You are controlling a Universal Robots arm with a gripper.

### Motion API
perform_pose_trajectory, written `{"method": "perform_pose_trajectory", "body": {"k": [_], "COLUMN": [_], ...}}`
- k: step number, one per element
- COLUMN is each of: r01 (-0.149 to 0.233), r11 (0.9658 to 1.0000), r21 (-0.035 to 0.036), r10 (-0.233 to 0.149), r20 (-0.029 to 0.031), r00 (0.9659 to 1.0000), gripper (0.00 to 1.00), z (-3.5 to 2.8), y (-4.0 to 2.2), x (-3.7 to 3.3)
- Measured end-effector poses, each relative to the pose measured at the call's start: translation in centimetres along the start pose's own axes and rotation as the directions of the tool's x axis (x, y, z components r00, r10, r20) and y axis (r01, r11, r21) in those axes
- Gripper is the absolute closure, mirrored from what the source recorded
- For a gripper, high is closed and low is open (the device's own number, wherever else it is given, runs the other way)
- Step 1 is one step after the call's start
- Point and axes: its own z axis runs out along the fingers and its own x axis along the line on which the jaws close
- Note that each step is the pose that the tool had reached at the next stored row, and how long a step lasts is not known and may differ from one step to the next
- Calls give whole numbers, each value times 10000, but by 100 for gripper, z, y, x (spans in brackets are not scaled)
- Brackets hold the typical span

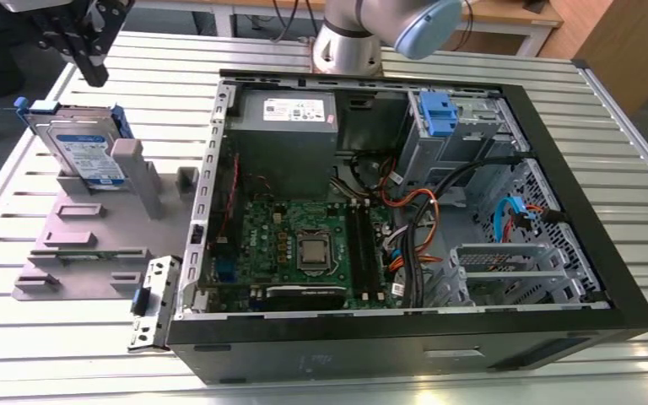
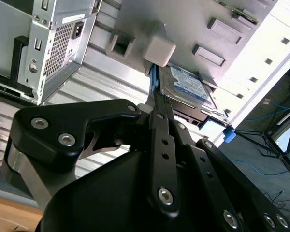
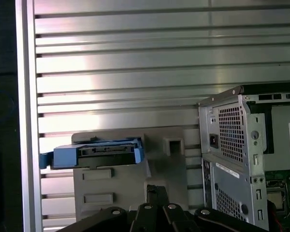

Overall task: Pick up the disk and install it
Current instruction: 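Reach for the disk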

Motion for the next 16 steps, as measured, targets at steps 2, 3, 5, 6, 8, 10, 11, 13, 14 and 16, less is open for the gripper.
{"method": "perform_pose_trajectory", "body": {"k": [2,3,5,6,8,10,11,13,14,16], "r01": [-1,-2,-1,-1,-1,-1,-1,0,0,0], "r11": [10000,10000,10000,10000,10000,10000,10000,10000,10000,10000], "r21": [0,0,-1,1,1,2,3,3,4,4], "r10": [1,2,1,1,1,1,1,0,0,0], "r20": [0,0,1,0,1,1,1,0,0,0], "r00": [10000,10000,10000,10000,10000,10000,10000,10000,10000,10000], "gripper": [89,89,89,89,89,89,89,89,89,89], "z": [10,16,31,37,55,76,87,105,113,129], "y": [0,1,1,1,3,3,3,5,6,9], "x": [44,63,98,116,145,168,178,198,209,235]}}
